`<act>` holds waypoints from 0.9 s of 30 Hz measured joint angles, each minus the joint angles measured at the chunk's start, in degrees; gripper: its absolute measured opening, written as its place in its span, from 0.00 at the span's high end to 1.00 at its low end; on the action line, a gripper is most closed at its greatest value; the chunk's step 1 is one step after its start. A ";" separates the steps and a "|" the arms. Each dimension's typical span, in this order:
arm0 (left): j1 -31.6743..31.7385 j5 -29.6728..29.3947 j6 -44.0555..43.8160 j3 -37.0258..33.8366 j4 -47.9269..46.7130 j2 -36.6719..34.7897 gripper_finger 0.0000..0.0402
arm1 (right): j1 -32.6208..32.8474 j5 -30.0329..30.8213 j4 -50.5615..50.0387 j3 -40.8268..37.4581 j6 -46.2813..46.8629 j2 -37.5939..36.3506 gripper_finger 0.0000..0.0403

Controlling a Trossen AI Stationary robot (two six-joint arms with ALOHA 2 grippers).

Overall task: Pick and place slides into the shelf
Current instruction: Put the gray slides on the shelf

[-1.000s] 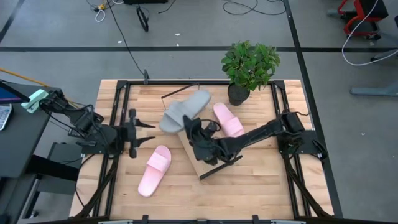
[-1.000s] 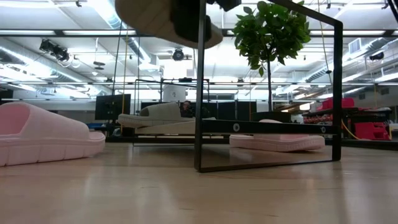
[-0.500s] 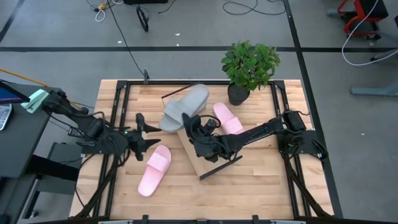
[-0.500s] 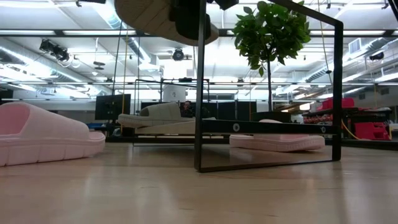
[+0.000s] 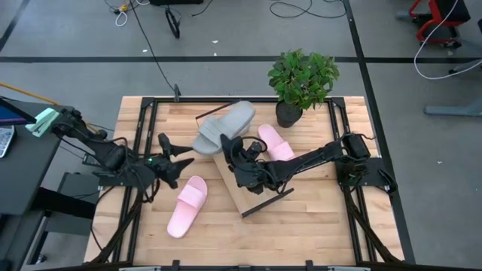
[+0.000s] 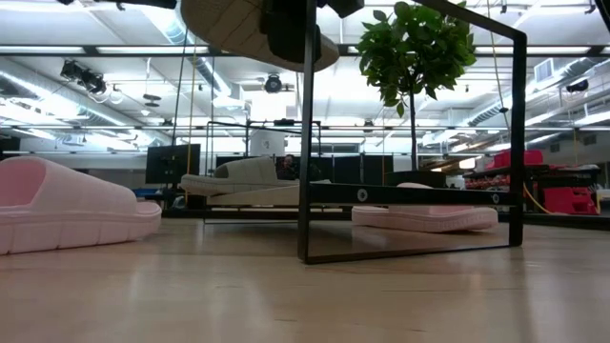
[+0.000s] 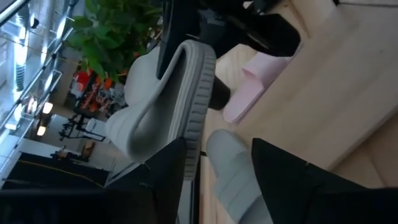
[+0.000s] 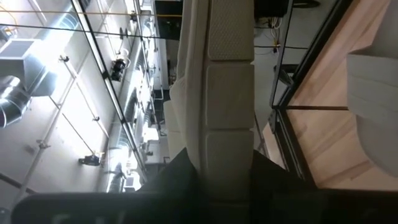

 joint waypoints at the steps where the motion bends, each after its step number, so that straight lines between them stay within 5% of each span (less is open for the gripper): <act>1: 0.00 -0.39 -0.02 0.00 -0.23 -0.16 0.53 | 0.00 -0.01 0.00 0.00 0.00 0.00 0.78; 10: 0.15 -5.08 -0.22 0.00 -0.77 -0.50 0.53 | 0.33 -1.12 -0.16 0.02 -0.09 0.00 0.78; 17: 0.72 2.03 -0.72 0.00 -0.62 -0.68 0.53 | 0.29 -1.70 -0.20 0.04 -0.13 -0.02 0.78; 27: 0.70 2.54 -0.63 0.00 1.53 -0.68 0.53 | 0.06 -0.87 -0.28 0.04 -0.66 -0.02 0.78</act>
